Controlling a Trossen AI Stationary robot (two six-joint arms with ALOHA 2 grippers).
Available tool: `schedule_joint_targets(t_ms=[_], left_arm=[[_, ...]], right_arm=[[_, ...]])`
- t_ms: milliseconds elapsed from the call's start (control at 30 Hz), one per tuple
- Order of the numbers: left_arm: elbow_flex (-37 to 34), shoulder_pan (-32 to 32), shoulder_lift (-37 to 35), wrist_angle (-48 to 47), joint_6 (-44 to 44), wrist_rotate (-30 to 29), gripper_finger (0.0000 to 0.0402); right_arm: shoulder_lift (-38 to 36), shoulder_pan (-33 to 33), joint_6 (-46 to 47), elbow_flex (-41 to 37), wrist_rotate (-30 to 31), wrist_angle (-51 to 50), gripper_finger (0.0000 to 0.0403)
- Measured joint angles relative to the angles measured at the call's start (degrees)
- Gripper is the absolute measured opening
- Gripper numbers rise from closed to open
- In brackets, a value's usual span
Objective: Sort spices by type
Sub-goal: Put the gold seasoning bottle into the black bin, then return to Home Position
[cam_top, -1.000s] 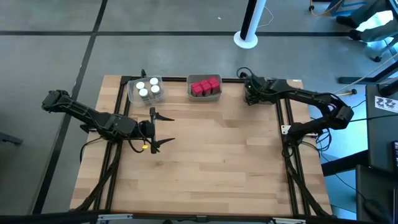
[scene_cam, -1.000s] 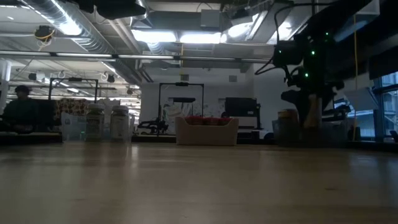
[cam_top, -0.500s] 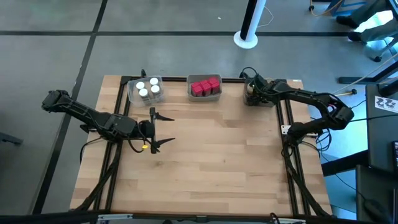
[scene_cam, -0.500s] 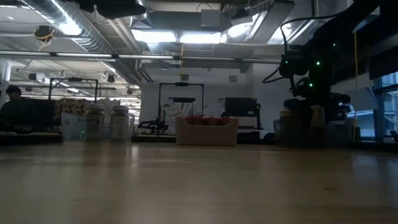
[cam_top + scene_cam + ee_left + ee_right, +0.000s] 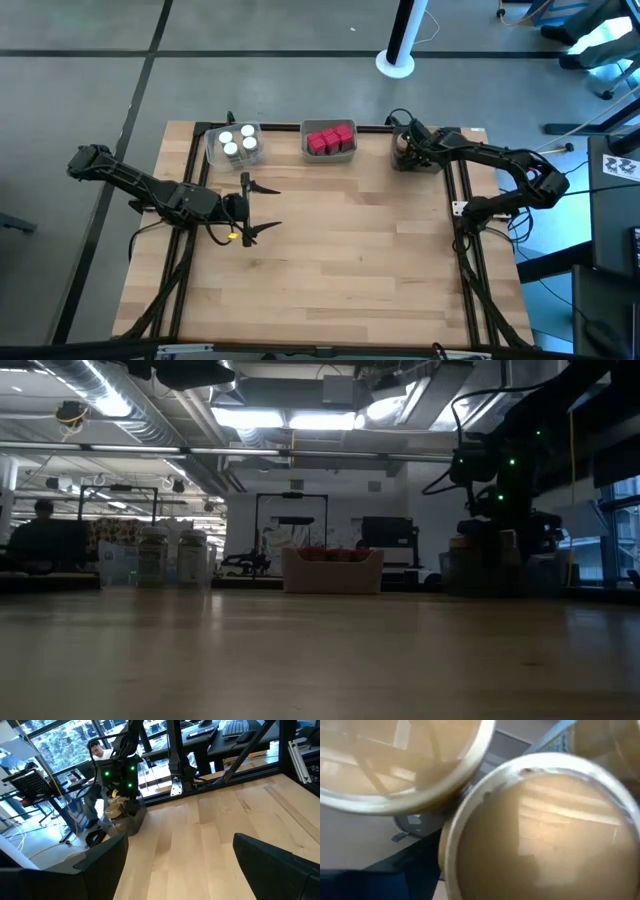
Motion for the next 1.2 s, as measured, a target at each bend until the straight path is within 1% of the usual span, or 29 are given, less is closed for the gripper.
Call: schedule_joint_targets(t_ms=[200,333,467,767,900,1000,1100,1200], left_arm=[[0.0,0.0,0.0,-0.07,0.11,0.0,0.0347],[0.0,0.0,0.0,-0.08,0.37,0.0,0.0347],[0.0,0.0,0.0,-0.07,0.39,0.0,0.0347],[0.0,0.0,0.0,0.67,0.52,0.0,0.0347],[0.0,0.0,0.0,1.14,0.52,0.0,0.0347],[0.0,0.0,0.02,1.16,0.52,0.0,0.0347],[0.0,0.0,0.11,1.27,0.52,0.0,0.0347],[0.0,0.0,0.87,1.77,0.61,0.0,0.0347]], right_arm=[[0.0,0.06,-2.0,0.0,0.43,0.77,0.0378],[-0.03,0.09,-3.23,0.0,1.36,0.89,0.0397],[-1.0,0.09,-5.34,0.61,1.61,-0.73,0.0396],[-7.68,0.11,-4.79,6.93,0.65,-7.96,0.0397],[-10.19,0.11,-4.76,8.46,-1.29,-8.75,0.0397],[-12.44,0.31,-4.79,9.03,-4.61,-8.56,0.0397],[-15.27,3.27,-5.13,9.03,-6.98,-7.91,0.0397],[-18.46,8.58,-4.75,9.05,-8.79,-7.09,0.0397]])
